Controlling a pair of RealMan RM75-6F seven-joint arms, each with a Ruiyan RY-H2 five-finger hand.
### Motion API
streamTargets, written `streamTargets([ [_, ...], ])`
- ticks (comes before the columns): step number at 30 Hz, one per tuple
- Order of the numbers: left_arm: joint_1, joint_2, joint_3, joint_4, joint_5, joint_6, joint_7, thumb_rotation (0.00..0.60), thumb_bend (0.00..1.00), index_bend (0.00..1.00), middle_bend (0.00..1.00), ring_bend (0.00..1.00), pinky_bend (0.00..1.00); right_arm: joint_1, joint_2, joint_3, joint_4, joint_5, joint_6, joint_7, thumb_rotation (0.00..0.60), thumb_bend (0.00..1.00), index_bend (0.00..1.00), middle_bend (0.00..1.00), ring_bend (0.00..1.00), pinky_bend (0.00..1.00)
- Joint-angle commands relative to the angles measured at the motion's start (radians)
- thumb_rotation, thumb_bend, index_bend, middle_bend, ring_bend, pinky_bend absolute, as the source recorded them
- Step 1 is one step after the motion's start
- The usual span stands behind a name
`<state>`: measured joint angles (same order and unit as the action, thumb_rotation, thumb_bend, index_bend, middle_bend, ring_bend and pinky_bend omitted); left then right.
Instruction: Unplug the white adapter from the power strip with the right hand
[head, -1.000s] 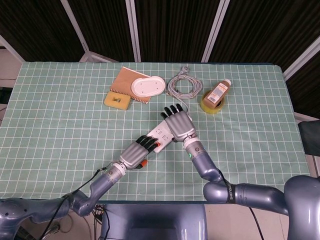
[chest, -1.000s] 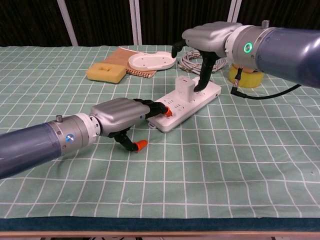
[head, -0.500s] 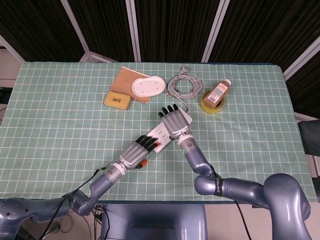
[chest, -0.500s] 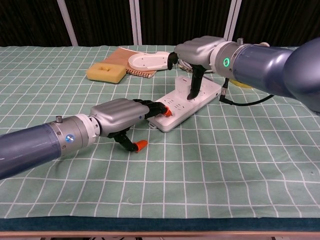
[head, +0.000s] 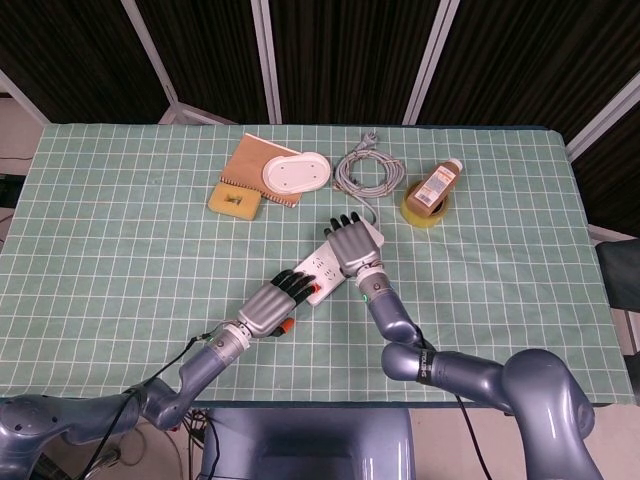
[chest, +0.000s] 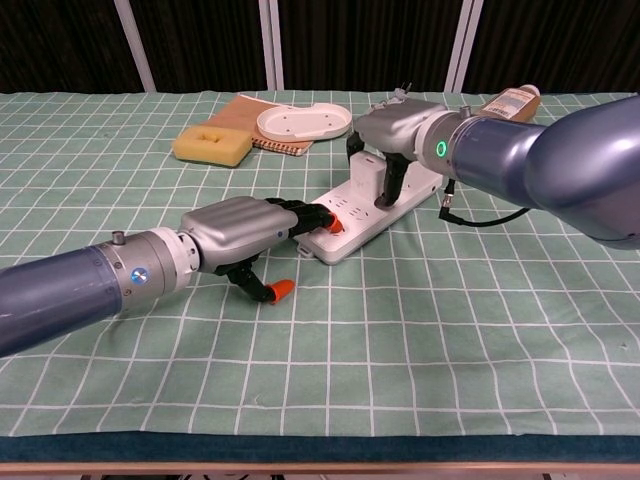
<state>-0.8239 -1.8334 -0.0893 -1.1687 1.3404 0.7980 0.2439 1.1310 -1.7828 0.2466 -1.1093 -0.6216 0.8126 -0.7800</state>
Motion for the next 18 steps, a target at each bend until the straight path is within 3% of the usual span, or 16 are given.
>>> streamTargets([
  [1,-0.001,0.0,0.0,-0.001,0.001,0.001,0.0,0.6,0.4,0.11,0.06,0.03,0.13,0.004,-0.005,-0.002,0.01,-0.009,-0.005,0.005,0.6,0.34,0.32,0.2,0.17,0.17],
  [18,-0.003,-0.002,0.005,-0.007,-0.004,0.002,0.007,0.6,0.4,0.11,0.06,0.03,0.13,0.002,-0.014,-0.014,0.04,-0.022,-0.014,0.026,0.6,0.42,0.36,0.22,0.19,0.17],
])
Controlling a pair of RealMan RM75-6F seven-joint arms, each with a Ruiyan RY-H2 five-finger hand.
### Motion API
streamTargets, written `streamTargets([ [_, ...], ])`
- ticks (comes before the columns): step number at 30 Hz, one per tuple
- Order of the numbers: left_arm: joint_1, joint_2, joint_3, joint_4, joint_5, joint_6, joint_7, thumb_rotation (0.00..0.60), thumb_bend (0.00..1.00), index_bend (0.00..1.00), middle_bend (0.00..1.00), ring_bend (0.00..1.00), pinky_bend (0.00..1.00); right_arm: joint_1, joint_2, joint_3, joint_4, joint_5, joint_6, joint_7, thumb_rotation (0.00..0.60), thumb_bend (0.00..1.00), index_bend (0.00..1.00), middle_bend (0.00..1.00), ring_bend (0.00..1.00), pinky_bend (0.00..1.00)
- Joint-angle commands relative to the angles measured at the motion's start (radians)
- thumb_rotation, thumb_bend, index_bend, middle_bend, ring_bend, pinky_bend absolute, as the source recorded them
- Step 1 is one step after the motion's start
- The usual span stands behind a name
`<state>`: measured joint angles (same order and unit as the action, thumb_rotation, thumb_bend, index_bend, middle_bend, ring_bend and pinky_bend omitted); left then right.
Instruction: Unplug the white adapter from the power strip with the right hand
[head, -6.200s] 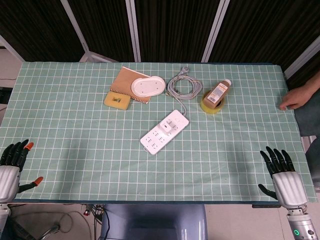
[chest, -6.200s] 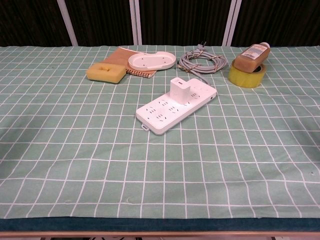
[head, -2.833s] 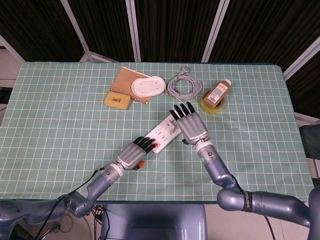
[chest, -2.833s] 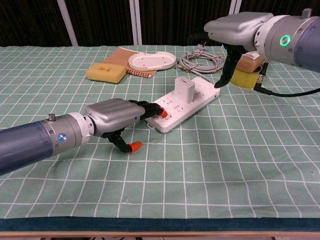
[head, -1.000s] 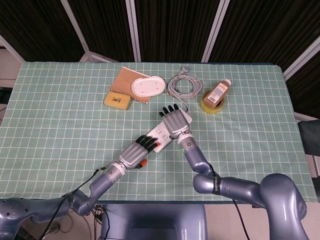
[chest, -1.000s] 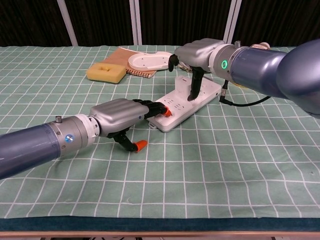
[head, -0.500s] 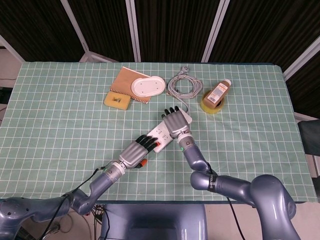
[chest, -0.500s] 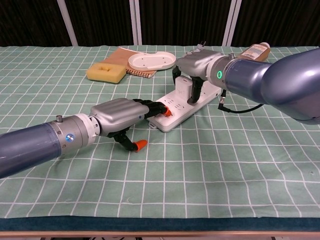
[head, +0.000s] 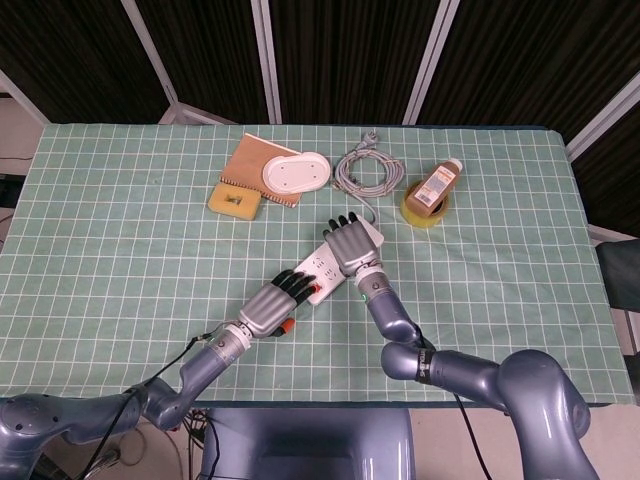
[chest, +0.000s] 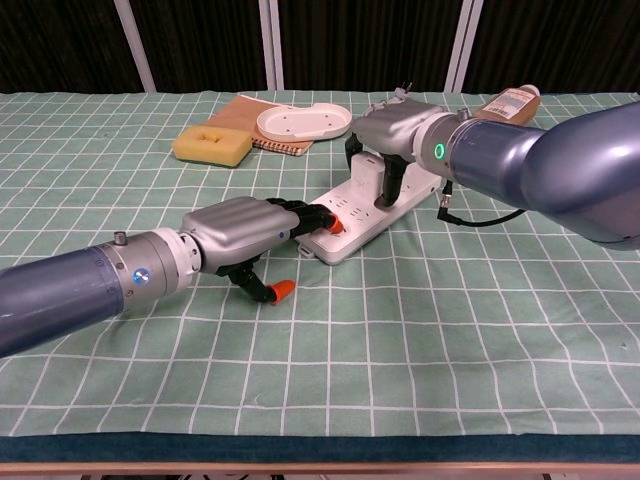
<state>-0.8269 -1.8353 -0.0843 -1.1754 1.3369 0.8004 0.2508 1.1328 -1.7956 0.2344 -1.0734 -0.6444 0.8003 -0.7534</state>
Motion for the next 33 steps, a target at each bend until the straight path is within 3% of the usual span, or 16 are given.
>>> streamTargets([
  [1,0.0,0.0,0.001,0.0,0.0,0.0,0.0,0.6,0.4,0.11,0.06,0.03,0.13,0.001,-0.002,-0.002,0.007,0.003,-0.002,-0.001,0.6,0.44,0.37,0.22,0.19,0.17],
  [10,0.0,-0.005,0.004,0.003,0.0,0.001,-0.005,0.6,0.4,0.11,0.07,0.03,0.13,-0.001,-0.002,-0.011,0.016,0.016,-0.003,-0.015,0.6,0.67,0.47,0.31,0.27,0.24],
  [19,-0.002,-0.008,0.004,0.007,0.0,0.001,-0.008,0.6,0.4,0.11,0.07,0.03,0.13,-0.004,0.002,-0.017,0.018,0.015,0.001,-0.022,0.6,0.74,0.69,0.47,0.44,0.46],
  [33,-0.009,-0.014,0.001,-0.006,-0.005,-0.003,0.003,0.6,0.4,0.12,0.08,0.03,0.14,-0.012,0.03,-0.025,-0.03,-0.001,0.007,-0.021,0.6,0.76,0.77,0.54,0.52,0.62],
])
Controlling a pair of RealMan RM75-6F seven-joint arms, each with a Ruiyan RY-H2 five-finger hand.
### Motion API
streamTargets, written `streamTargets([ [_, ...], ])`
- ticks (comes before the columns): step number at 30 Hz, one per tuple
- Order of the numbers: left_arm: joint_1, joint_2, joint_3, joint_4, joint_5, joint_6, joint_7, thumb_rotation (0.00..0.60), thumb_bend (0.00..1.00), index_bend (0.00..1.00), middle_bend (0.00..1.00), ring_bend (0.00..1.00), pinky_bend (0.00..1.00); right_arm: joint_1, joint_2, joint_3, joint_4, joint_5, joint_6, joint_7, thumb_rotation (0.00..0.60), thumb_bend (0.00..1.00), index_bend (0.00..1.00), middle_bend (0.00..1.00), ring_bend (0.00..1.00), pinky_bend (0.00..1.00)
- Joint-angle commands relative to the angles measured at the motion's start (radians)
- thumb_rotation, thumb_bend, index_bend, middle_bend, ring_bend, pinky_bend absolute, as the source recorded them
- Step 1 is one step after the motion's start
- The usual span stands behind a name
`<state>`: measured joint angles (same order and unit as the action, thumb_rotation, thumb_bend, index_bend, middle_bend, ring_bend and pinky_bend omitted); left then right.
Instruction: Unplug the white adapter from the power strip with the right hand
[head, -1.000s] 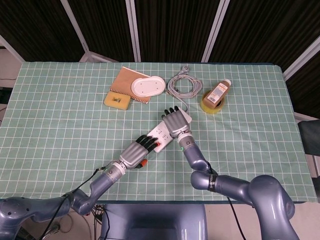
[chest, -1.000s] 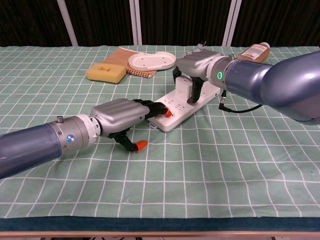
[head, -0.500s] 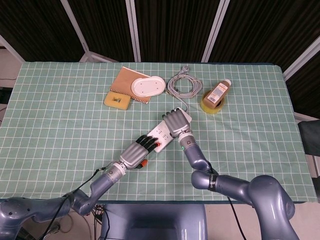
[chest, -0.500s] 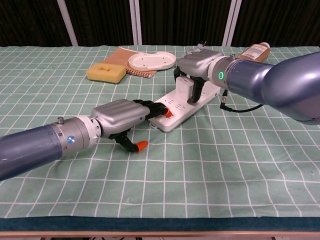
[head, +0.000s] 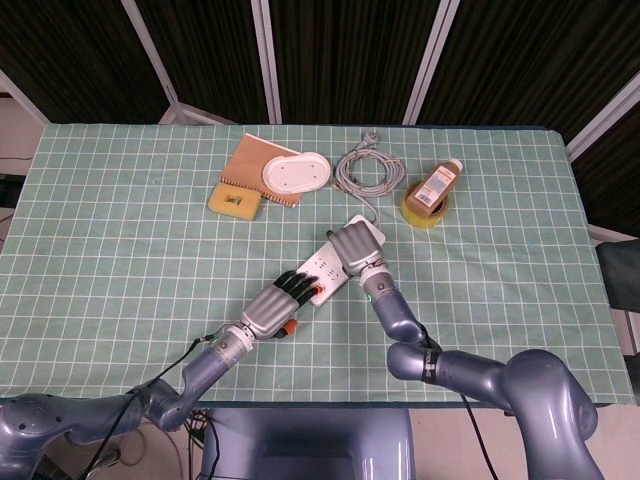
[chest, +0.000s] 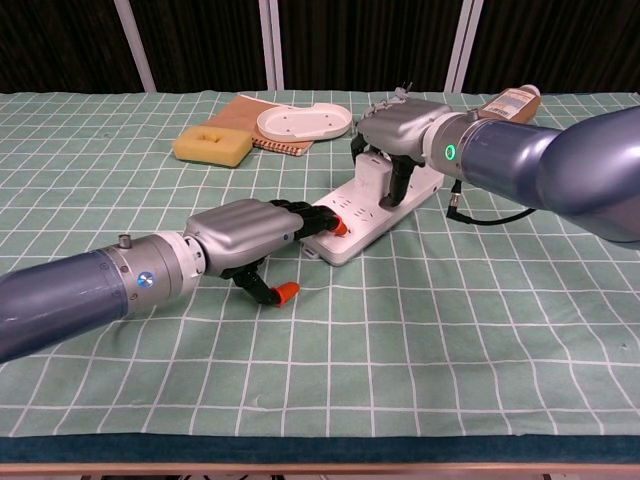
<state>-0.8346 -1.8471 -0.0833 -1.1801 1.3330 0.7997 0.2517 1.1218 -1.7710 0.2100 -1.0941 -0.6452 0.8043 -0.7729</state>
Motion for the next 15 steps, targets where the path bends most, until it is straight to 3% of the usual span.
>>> streamTargets([
  [1,-0.002,-0.003,0.0,-0.002,-0.003,-0.004,0.004,0.6,0.4,0.12,0.08,0.03,0.14,-0.001,0.008,0.0,-0.015,0.001,0.004,-0.003,0.6,0.76,0.78,0.54,0.52,0.61],
  [15,-0.012,-0.005,-0.005,-0.014,-0.03,-0.023,0.035,0.6,0.4,0.12,0.08,0.03,0.15,0.0,0.053,-0.008,-0.103,0.005,0.026,-0.021,0.6,0.76,0.79,0.54,0.52,0.57],
])
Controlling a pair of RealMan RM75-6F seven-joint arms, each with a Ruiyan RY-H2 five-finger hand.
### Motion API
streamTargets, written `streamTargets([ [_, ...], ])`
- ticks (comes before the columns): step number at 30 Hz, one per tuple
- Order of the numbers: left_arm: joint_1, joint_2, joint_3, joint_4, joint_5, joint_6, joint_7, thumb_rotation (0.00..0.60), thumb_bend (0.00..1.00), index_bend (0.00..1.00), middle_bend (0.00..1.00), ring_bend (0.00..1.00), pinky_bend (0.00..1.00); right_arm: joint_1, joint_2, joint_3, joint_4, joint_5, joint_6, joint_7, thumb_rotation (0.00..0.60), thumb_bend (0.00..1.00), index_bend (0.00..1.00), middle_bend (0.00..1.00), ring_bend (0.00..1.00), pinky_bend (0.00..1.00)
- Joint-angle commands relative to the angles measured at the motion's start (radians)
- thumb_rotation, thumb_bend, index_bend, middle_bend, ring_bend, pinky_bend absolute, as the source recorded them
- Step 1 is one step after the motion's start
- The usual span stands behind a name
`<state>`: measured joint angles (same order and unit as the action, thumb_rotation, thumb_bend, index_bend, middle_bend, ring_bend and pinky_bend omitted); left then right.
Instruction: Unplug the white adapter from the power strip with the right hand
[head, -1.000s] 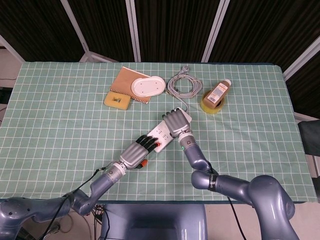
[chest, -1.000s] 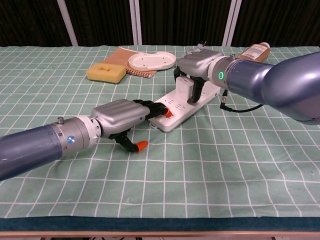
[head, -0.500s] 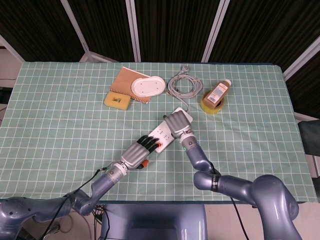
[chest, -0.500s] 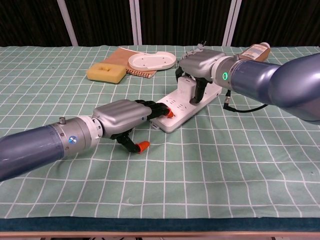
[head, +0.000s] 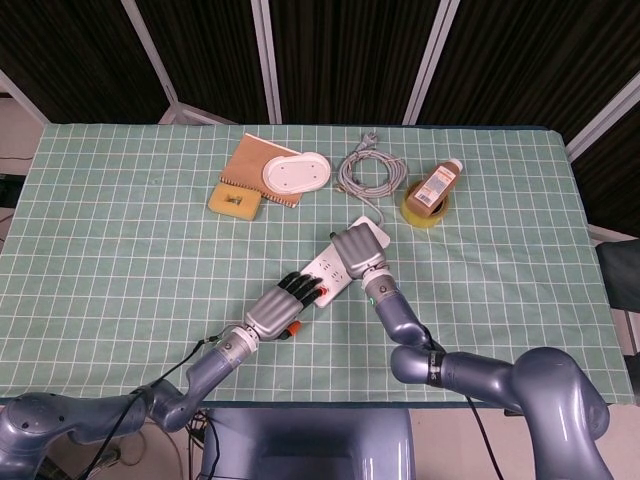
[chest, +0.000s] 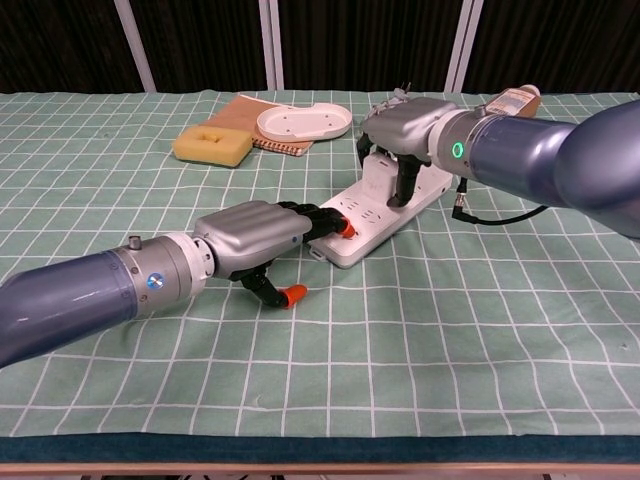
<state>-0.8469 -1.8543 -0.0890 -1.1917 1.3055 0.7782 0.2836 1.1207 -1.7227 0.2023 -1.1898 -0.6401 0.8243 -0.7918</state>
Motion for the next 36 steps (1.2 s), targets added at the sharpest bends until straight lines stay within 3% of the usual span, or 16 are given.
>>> streamTargets([
  [1,0.002,0.003,0.002,-0.004,-0.005,-0.002,0.005,0.6,0.4,0.12,0.08,0.03,0.15,0.002,0.005,0.002,-0.01,0.0,0.009,-0.001,0.6,0.76,0.79,0.54,0.52,0.57],
  [30,0.004,0.023,0.001,-0.034,-0.019,0.004,0.008,0.6,0.4,0.12,0.07,0.03,0.15,0.019,0.0,-0.017,-0.033,-0.008,0.054,-0.052,0.6,0.76,0.79,0.54,0.52,0.62],
  [36,0.002,0.014,0.007,-0.029,-0.009,0.001,-0.005,0.6,0.4,0.12,0.07,0.03,0.15,0.045,-0.02,-0.008,-0.019,0.015,0.048,-0.086,0.6,0.76,0.79,0.54,0.52,0.57],
])
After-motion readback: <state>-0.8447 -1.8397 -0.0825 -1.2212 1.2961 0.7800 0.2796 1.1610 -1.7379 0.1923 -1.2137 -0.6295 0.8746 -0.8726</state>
